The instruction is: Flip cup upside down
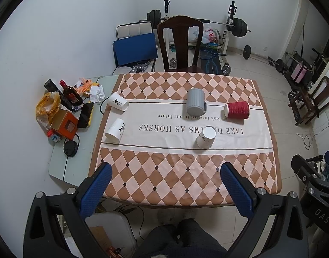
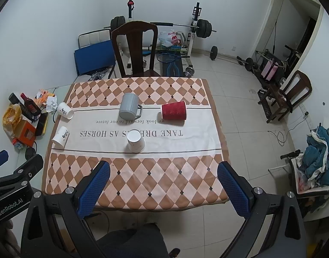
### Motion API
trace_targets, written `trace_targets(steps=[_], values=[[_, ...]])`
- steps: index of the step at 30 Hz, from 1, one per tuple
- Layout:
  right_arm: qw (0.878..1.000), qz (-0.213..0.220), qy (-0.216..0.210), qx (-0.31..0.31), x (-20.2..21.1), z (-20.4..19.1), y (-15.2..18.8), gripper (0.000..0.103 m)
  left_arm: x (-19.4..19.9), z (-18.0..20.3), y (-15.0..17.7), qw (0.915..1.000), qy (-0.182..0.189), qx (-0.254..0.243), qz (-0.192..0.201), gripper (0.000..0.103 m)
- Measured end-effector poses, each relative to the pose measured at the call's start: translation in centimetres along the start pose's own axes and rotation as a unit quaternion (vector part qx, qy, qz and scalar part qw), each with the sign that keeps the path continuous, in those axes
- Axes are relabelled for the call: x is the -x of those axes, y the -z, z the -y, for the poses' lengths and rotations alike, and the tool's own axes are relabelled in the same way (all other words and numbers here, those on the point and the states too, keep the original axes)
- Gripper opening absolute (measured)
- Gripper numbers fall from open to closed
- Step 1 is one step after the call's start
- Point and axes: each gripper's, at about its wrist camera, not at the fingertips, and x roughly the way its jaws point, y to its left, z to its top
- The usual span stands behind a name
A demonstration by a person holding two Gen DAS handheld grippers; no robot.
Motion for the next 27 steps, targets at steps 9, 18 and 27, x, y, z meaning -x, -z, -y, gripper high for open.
trace_targets(steps=[9, 18, 27], values=[[1.000, 0.000, 0.001, 0.000, 0.00, -0.05, -0.04, 0.101, 0.05, -0.15, -0.03, 1.0000, 0.001, 0.001, -0.001, 0.103], [1.000, -0.001, 0.001, -0.001, -0.05, -0.17, -0.11, 0.101, 0.04, -0.22, -0.03, 1.0000, 0.001, -0.001, 0.000, 0.103], [1.000, 0.000, 0.002, 0.000, -0.06, -0.26, -0.21, 0.101, 0.15, -0.23, -0.13, 1.0000, -0.001, 0.000, 0.001, 0.103]])
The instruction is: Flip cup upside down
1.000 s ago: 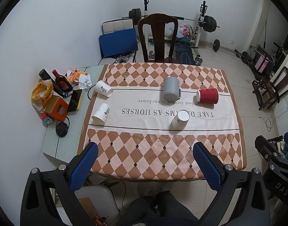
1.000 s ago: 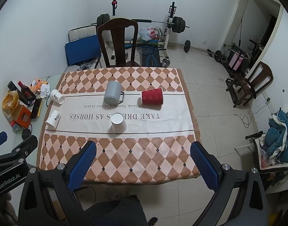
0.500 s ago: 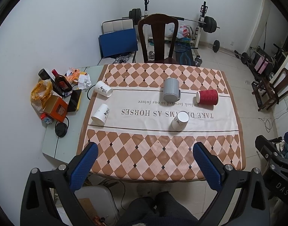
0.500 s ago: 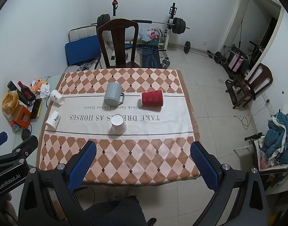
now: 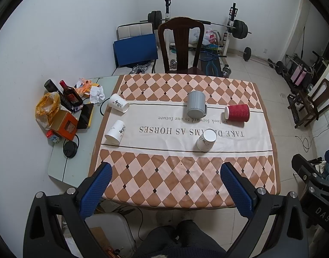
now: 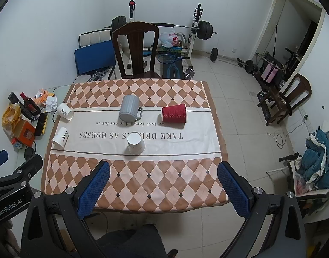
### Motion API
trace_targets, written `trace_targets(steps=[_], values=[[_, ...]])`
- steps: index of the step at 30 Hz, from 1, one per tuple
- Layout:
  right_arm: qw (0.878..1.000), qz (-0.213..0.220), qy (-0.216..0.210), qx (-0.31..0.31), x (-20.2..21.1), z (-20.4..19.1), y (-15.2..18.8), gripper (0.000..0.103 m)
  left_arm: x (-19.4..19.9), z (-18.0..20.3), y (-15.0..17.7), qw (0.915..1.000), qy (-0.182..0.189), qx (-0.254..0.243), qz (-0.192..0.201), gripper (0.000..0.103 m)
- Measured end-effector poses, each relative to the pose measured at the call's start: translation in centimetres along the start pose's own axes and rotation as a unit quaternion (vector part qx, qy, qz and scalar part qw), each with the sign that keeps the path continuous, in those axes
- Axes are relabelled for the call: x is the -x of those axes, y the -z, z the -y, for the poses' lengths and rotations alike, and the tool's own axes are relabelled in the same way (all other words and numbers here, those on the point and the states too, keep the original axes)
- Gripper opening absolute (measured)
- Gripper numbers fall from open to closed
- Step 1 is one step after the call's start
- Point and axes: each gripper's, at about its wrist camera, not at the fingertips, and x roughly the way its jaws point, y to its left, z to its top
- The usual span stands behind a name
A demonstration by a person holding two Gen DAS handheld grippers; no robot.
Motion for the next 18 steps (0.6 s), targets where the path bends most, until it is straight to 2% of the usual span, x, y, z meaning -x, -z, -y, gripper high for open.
trace_targets(steps=[18], values=[[1.000, 0.000, 0.000, 0.000, -0.01, -0.21, -0.09, 0.101, -0.02, 0.34, -0.72, 1.0000, 0.001, 0.002, 0.001, 0.103]])
